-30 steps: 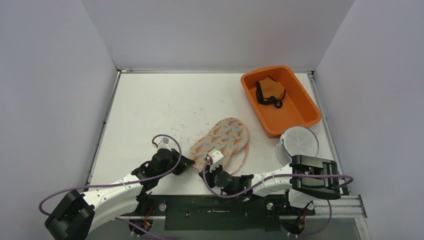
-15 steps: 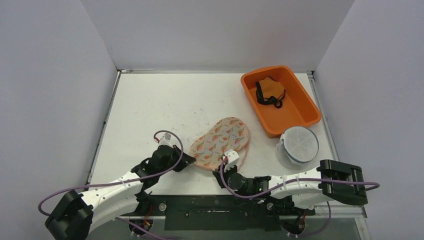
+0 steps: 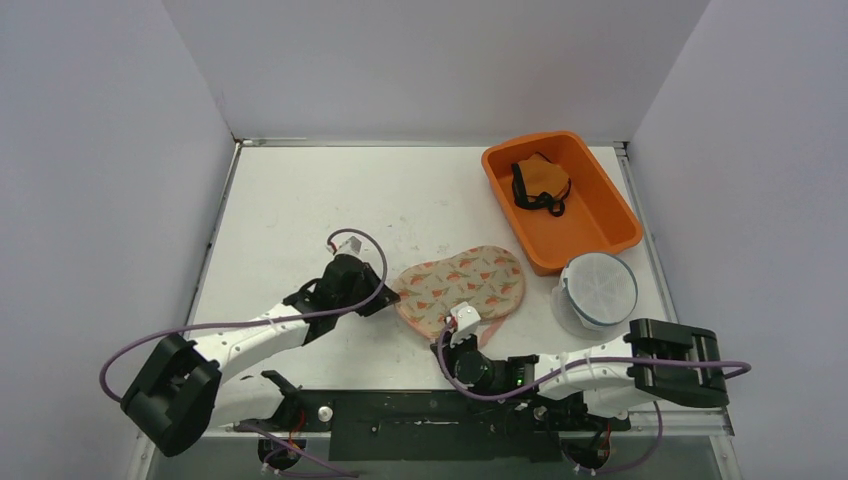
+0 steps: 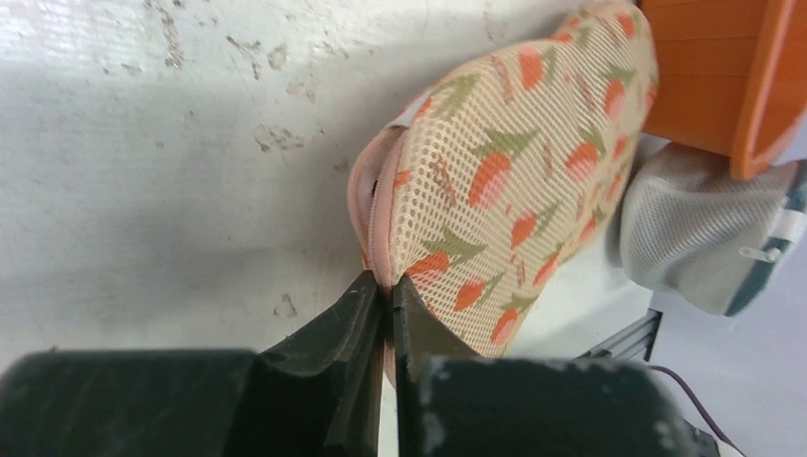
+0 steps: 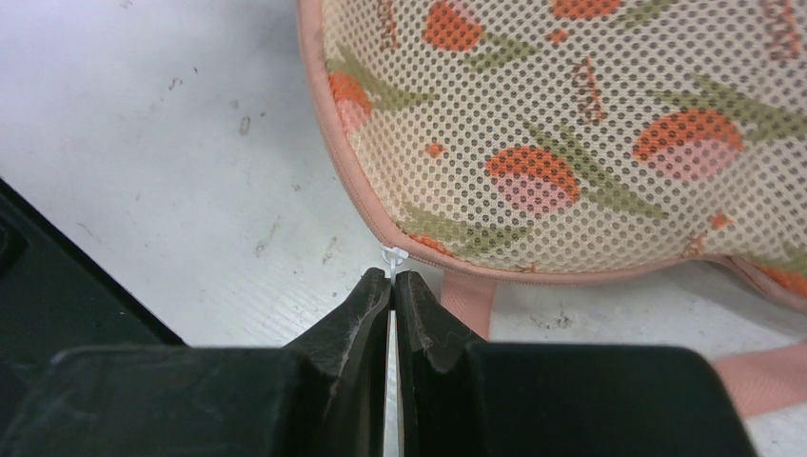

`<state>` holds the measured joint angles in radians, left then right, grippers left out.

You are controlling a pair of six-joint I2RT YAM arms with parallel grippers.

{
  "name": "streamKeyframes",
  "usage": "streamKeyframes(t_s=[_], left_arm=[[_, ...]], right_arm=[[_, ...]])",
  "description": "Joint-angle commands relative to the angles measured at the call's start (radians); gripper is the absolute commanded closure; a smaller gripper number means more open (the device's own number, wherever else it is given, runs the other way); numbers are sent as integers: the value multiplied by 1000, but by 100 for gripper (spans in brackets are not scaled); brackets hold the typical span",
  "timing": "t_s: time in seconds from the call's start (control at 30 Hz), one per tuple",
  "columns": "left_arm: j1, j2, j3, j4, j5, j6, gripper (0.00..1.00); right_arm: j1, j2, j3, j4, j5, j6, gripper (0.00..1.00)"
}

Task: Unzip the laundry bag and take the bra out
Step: Unzip the laundry bag at the center of the board.

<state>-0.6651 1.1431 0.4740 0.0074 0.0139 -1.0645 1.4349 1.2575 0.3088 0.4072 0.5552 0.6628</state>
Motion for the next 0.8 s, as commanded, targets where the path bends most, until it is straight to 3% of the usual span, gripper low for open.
streamKeyframes(t_s=[0.0,0.07,0.1,0.2,0.27,0.4,0.5,0.6,0.77], left_arm=[[43,77,90,-5,-53,57,83],[44,62,96,-77,-79,54,51],[44,39,96,-104,-90,54,39],[44,-65,68,-189,-111,54,14],[44,-157,33,-229,-109,42,5],[37,-333,-83,-240,-52,-39,3],[27,-407,-193,-139,16,-148,5],[10,-391,-256,-26,56,-206,9],[-34,-261,-237,101,60,-209,17]], right_arm=[[10,114,68,109,-30,-30,95],[4,168,110,131,-53,-55,95],[-1,189,128,140,-65,-65,95],[-22,231,159,185,-112,-82,95],[-42,252,174,206,-142,-88,95],[-59,279,207,222,-182,-104,95],[-66,296,225,227,-199,-113,95],[-68,307,227,229,-205,-112,95],[-67,301,210,219,-200,-96,95]])
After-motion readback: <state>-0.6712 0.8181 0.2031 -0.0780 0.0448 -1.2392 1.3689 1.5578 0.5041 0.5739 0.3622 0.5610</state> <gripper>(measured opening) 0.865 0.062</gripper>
